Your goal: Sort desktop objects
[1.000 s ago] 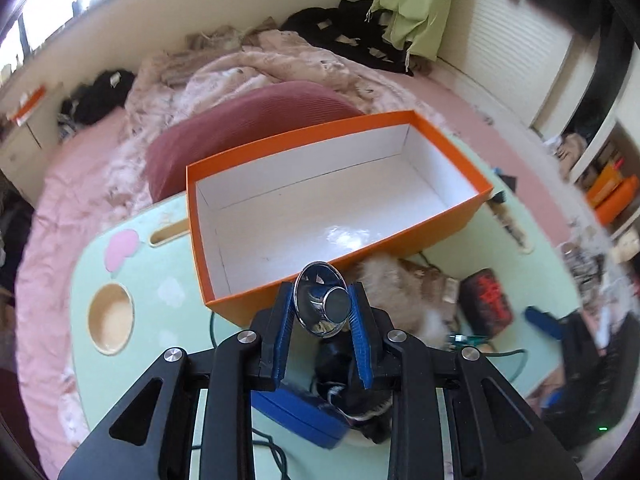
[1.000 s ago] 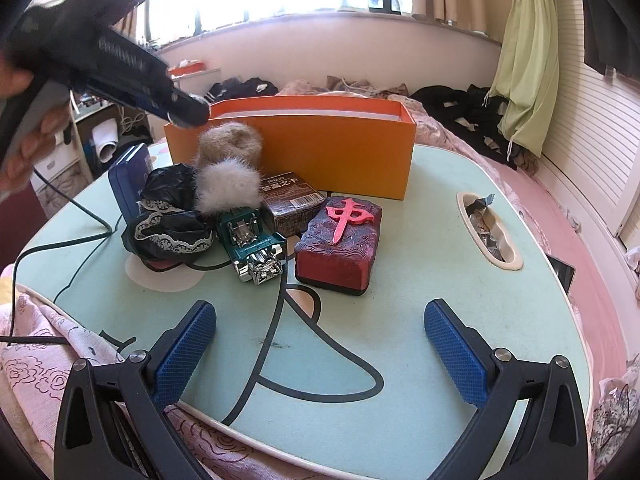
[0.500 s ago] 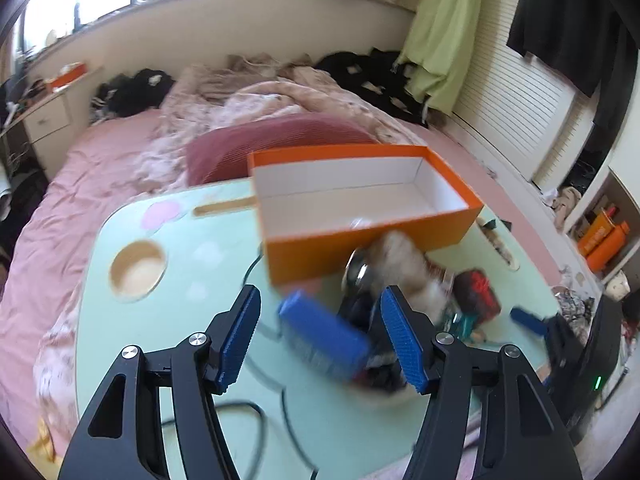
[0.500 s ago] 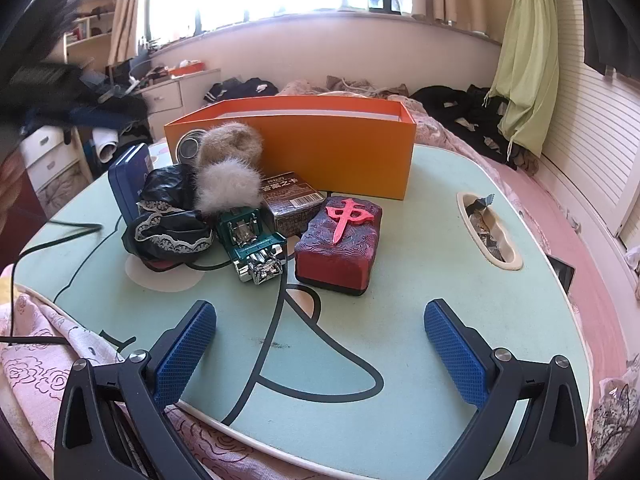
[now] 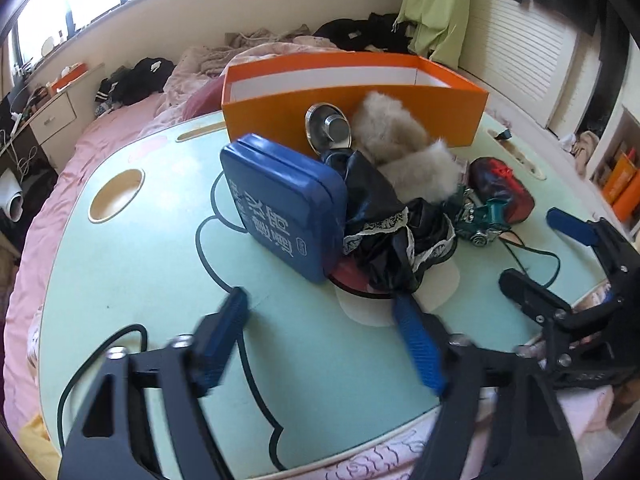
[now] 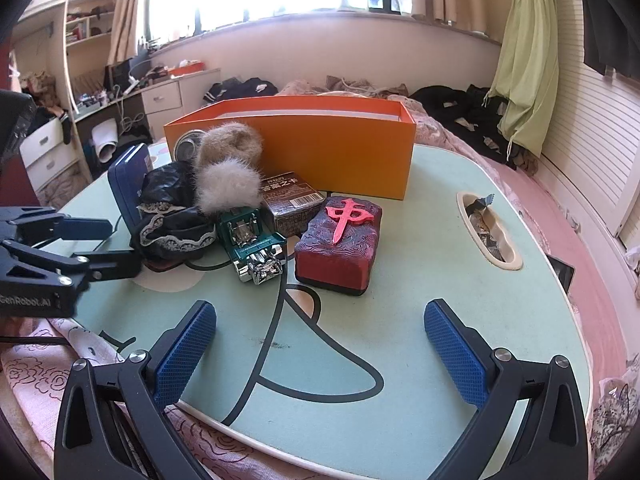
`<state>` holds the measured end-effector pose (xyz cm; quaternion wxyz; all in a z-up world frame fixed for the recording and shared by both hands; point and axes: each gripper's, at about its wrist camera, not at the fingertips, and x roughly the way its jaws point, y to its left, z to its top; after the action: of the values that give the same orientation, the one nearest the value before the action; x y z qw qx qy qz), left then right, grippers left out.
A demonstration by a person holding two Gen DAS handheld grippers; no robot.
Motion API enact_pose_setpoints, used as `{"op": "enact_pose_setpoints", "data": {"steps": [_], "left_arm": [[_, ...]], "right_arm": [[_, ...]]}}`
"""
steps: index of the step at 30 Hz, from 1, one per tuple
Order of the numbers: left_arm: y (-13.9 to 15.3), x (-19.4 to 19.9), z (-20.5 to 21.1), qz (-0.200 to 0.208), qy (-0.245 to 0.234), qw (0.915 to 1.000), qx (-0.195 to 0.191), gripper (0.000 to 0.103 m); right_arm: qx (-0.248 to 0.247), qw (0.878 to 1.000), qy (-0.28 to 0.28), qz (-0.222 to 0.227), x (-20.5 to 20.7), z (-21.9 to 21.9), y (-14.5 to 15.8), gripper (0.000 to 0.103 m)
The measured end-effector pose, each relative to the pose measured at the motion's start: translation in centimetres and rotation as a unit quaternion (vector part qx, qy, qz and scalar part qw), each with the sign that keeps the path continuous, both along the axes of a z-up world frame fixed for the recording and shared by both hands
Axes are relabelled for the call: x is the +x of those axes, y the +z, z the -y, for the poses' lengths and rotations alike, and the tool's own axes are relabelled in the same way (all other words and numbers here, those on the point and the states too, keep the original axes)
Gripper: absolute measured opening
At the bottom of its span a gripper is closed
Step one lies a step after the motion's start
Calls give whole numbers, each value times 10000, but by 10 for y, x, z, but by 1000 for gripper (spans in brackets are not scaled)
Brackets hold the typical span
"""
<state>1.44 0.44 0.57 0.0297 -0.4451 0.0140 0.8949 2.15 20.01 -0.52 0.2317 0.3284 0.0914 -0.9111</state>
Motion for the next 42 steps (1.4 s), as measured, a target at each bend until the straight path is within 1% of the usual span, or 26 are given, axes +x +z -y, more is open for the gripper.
{"op": "enact_pose_setpoints", "data": {"steps": [1,3,5,10,42], "left_arm": [[-1,-1,1,-5,20,10000,10,89],[-4,-2,5,7,29,10000,90,103],[-5,-5,9,-82,11,9999,122,103],[-8,-3,10,-124,18,9998,129,103],[-9,-2,9,-125,26,9998,127,103]], "right_arm": [[1,10000,-1,0,0,0,0,103],[3,10000,0,-7,0,0,0,103],[3,10000,-2,-7,0,0,0,103],[-1,10000,0,-3,1,0,0,103],[0,10000,3,-5,0,0,-1,103]]}}
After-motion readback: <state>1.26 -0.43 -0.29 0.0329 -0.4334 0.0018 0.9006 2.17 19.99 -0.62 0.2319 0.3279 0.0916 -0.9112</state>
